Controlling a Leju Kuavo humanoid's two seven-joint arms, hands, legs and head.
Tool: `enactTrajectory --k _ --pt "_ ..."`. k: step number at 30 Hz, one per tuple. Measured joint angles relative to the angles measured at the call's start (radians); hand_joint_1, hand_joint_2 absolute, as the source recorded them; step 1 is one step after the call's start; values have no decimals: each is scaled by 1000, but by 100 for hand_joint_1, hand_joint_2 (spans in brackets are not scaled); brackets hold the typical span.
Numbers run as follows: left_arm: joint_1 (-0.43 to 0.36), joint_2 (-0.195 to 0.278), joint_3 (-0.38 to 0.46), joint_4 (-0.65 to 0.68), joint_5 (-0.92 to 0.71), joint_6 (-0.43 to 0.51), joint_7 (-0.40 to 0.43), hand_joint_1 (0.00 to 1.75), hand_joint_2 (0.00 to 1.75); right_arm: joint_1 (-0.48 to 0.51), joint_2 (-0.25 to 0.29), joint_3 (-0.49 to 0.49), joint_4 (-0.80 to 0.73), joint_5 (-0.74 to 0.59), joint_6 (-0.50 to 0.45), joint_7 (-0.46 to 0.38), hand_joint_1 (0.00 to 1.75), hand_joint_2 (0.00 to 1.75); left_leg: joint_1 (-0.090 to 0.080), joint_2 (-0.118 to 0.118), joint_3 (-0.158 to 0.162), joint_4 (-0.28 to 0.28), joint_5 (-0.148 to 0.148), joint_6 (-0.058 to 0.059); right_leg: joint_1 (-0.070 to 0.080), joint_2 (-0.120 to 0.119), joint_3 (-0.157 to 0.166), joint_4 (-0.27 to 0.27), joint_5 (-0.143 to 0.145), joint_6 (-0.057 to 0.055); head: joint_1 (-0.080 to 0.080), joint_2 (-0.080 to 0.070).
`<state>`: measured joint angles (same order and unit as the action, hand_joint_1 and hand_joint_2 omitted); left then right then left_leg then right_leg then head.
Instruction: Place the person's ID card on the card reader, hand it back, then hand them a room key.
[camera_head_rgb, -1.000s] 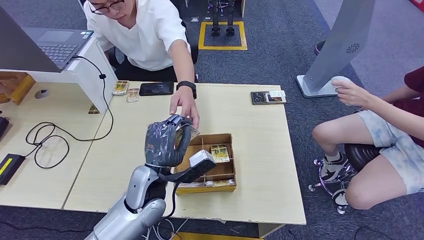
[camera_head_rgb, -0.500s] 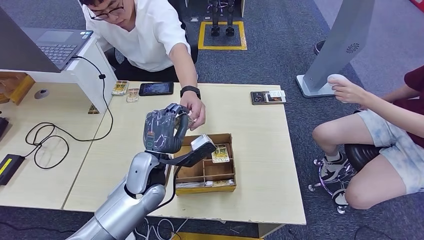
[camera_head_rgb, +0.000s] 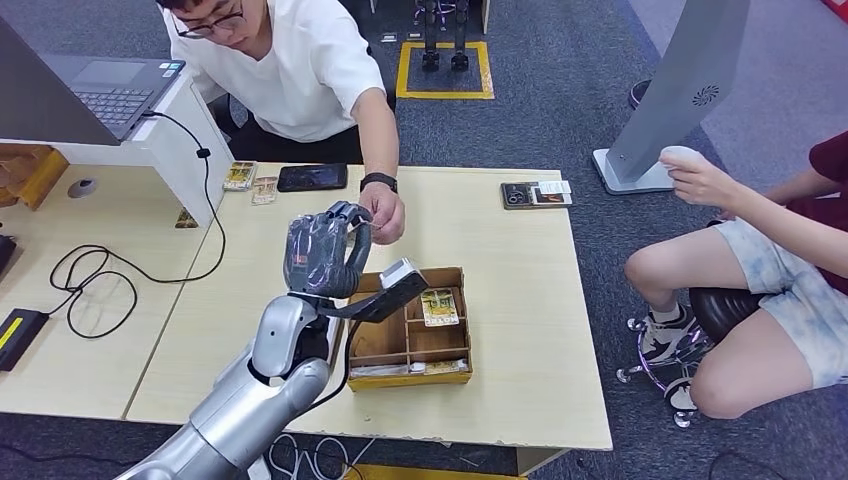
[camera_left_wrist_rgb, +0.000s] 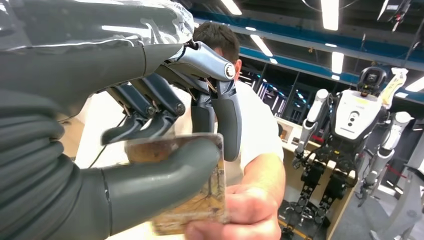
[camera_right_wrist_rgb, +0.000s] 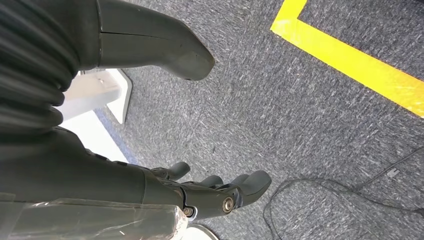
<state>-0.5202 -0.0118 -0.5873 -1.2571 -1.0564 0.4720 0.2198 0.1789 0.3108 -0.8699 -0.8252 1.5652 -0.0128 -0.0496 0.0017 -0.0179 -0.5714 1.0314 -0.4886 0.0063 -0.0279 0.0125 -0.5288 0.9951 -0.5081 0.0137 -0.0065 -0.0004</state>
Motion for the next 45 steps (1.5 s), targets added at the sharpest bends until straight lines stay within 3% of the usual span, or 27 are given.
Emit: enactTrajectory --k 1,7,24,32,40,45 --pt "0 -2 2 0 7 7 -3 0 175 0 0 1 1 0 -1 0 0 175 0 0 0 0 0 0 0 0 0 0 0 0 0 0" --pt "1 -18 13 0 42 50 -23 0 175 1 -1 11 3 0 -8 7 0 175 0 0 0 0 0 0 0 0 0 0 0 0 0 0" --pt "6 -42 28 -6 160 48 -65 0 175 5 -4 25 0 0 -1 19 0 175 0 0 0 0 0 0 0 0 0 0 0 0 0 0" --pt "58 -45 28 -108 317 100 -201 0 175 13 -4 26 -10 0 0 10 0 175 0 0 0 0 0 0 0 0 0 0 0 0 0 0" --pt "108 -32 28 -205 383 116 -251 0 175 15 -4 26 -15 0 -6 2 0 175 0 0 0 0 0 0 0 0 0 0 0 0 0 0" --pt "155 -20 30 -272 638 74 -311 0 175 28 5 22 -47 0 18 -2 0 175 0 0 0 0 0 0 0 0 0 0 0 0 0 0"
